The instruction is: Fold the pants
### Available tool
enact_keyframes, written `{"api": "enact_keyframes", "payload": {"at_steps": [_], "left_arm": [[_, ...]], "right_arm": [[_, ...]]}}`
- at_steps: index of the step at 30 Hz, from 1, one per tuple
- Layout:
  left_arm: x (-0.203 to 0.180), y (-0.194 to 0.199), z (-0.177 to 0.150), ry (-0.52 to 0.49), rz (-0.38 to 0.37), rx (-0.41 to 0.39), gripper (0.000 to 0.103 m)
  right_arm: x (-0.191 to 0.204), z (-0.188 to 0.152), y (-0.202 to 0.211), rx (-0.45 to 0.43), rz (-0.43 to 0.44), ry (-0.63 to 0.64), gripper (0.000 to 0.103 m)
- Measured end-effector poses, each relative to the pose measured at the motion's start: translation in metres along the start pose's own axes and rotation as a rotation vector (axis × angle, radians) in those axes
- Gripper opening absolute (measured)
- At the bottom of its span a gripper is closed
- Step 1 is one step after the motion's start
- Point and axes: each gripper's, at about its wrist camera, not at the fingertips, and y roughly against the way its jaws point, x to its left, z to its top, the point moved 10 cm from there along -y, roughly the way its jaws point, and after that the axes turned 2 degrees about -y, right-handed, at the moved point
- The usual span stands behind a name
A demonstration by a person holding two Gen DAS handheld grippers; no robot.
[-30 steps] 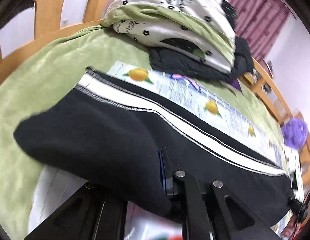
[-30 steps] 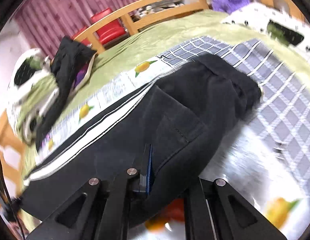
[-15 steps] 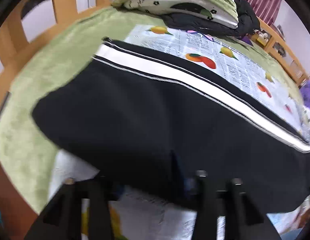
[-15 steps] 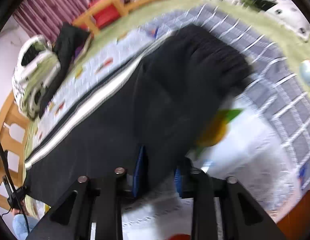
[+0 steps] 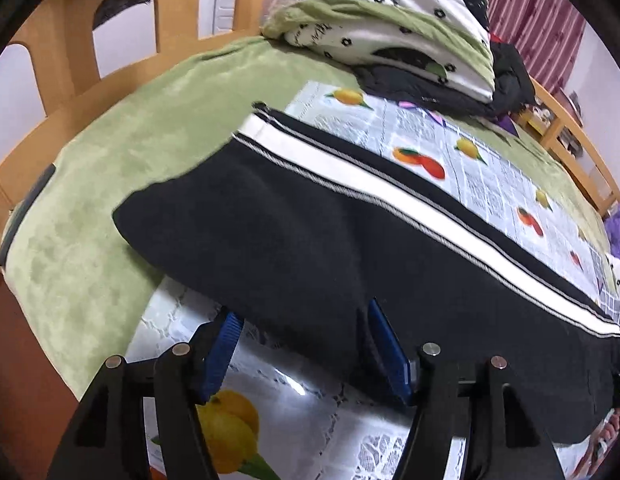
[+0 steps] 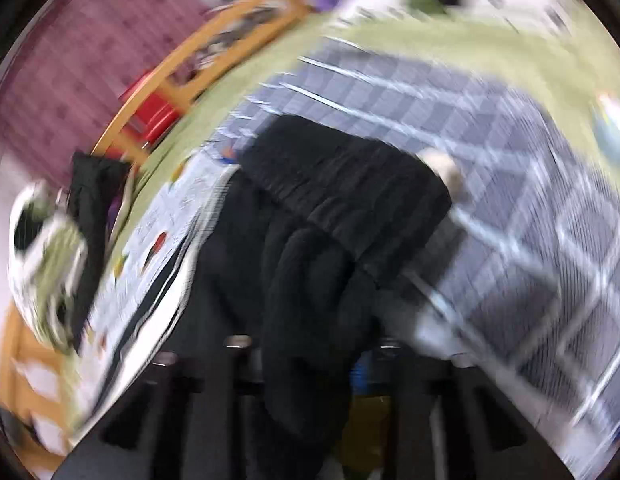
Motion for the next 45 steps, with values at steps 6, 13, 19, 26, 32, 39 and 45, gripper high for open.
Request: {"api": "enact_keyframes", "payload": {"at_steps": [6, 13, 19, 26, 32, 39, 45], "left_arm": [[0.007, 0.01, 0.011, 0.0, 0.012, -0.039, 0.062], [0.018, 0.009, 0.011, 0.005, 0.017, -0.033, 0.062], [0.042, -0.011, 0.012, 0.036, 0.048, 0.008, 0.062], [0.055, -0.036, 0.002, 0.017, 0.009, 0.021, 0.017], [0.062, -0.014, 0.026, -0.096, 0.141, -0.044, 0.054], [0.035, -0.004, 0.077, -0.106, 0.003, -0.095, 0.055], [-0.022, -0.043, 0.088, -0.167, -0.052, 0.004, 0.055]], "right_arm": [[-0.036, 0.042, 0.019, -0.092, -0.067, -0.018, 0.025], [-0.056, 0.03, 0.036, 0.006, -0.181, 0.058, 0.031], [-0.017, 0.027, 0.086, -0.037, -0.204, 0.15, 0.031], [0.029, -0.01, 0.099, 0.014, -0.177, 0.213, 0.036], [0.092, -0.035, 0.082, 0.046, -0.133, 0.31, 0.037], [0.183, -0.055, 0.029, 0.076, -0.06, 0.531, 0.044], [0.255, -0.083, -0.036, 0.174, 0.061, 0.709, 0.044]]}}
